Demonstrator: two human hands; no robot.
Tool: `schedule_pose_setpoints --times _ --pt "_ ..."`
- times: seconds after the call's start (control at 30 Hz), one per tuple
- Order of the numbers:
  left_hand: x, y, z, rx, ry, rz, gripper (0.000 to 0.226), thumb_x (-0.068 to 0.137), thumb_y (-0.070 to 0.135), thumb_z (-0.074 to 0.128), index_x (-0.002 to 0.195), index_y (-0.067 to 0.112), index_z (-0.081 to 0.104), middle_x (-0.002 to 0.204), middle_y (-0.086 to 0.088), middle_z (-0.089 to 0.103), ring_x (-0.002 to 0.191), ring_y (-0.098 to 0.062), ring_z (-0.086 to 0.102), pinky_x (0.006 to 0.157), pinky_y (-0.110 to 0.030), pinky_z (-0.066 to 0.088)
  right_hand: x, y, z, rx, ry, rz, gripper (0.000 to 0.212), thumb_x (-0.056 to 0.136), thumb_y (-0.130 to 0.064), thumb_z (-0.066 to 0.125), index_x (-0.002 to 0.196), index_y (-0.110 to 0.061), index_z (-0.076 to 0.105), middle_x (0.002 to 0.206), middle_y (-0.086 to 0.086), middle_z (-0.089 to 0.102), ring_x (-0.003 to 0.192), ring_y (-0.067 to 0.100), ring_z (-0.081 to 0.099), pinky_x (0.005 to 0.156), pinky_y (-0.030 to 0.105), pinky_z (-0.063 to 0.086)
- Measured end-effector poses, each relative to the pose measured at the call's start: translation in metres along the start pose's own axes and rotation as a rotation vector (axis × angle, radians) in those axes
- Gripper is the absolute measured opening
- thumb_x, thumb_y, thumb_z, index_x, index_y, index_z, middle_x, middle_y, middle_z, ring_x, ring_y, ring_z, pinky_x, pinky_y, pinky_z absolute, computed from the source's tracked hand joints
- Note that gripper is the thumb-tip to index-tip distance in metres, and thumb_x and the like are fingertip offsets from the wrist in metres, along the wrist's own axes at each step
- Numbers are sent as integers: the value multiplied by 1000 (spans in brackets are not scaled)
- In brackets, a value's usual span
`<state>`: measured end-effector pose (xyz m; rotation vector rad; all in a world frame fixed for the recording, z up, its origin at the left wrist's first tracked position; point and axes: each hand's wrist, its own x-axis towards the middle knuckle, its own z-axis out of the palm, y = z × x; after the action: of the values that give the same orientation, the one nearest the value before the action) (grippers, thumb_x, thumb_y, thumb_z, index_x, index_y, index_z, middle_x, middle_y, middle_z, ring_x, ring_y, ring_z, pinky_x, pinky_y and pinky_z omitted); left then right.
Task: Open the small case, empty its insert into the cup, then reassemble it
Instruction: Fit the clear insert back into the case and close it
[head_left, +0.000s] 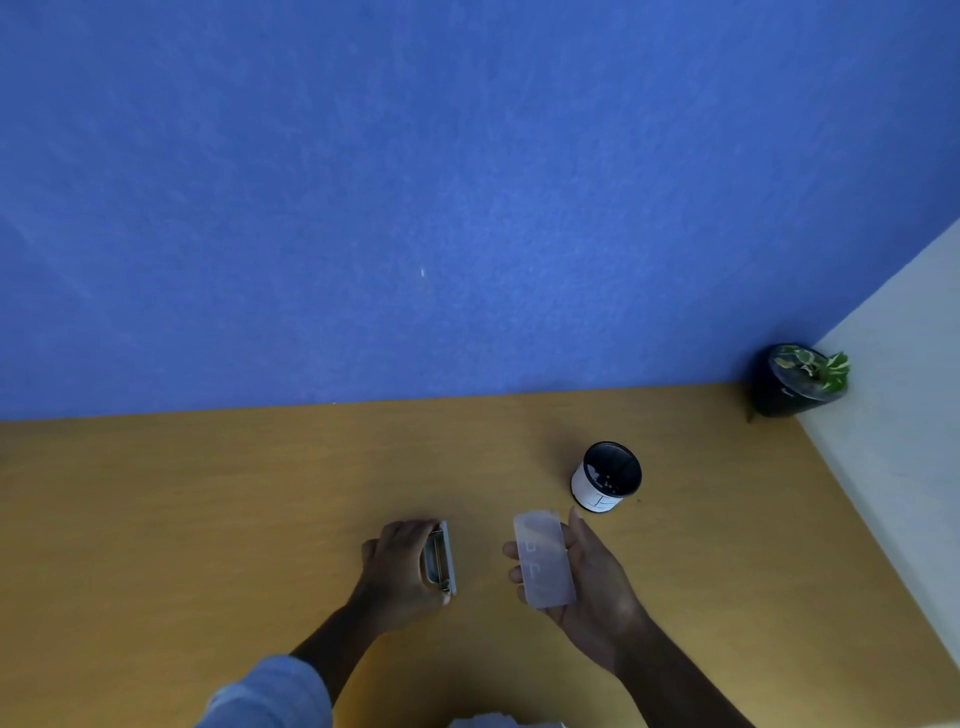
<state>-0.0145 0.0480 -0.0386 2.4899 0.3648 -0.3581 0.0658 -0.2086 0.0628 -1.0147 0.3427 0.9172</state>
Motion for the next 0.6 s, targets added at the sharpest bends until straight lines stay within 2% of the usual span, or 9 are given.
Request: schedule_pose_setpoints --times 0.2,0.37,0.6 --pt "-7 1 -5 24 29 -8 110 60 74 71 158 35 42 153 20 50 152 -10 34 110 -46 28 5 3 0 36 0 0 63 108 -53 43 131 -1 71 113 30 73 75 32 67 64 42 55" --pt "-12 11 -15 -6 73 12 108 59 78 72 154 36 47 143 21 50 148 -6 37 109 -42 23 10 6 -4 51 -14 -4 62 106 -54 47 126 -3 75 111 28 73 74 30 68 63 42 55" --pt "-21 60 -53 59 130 154 102 63 79 70 151 34 49 135 21 51 145 -5 35 103 -40 15 13 9 -1 44 -20 -25 61 104 -55 50 131 -6 73 108 24 75 76 29 70 60 38 57"
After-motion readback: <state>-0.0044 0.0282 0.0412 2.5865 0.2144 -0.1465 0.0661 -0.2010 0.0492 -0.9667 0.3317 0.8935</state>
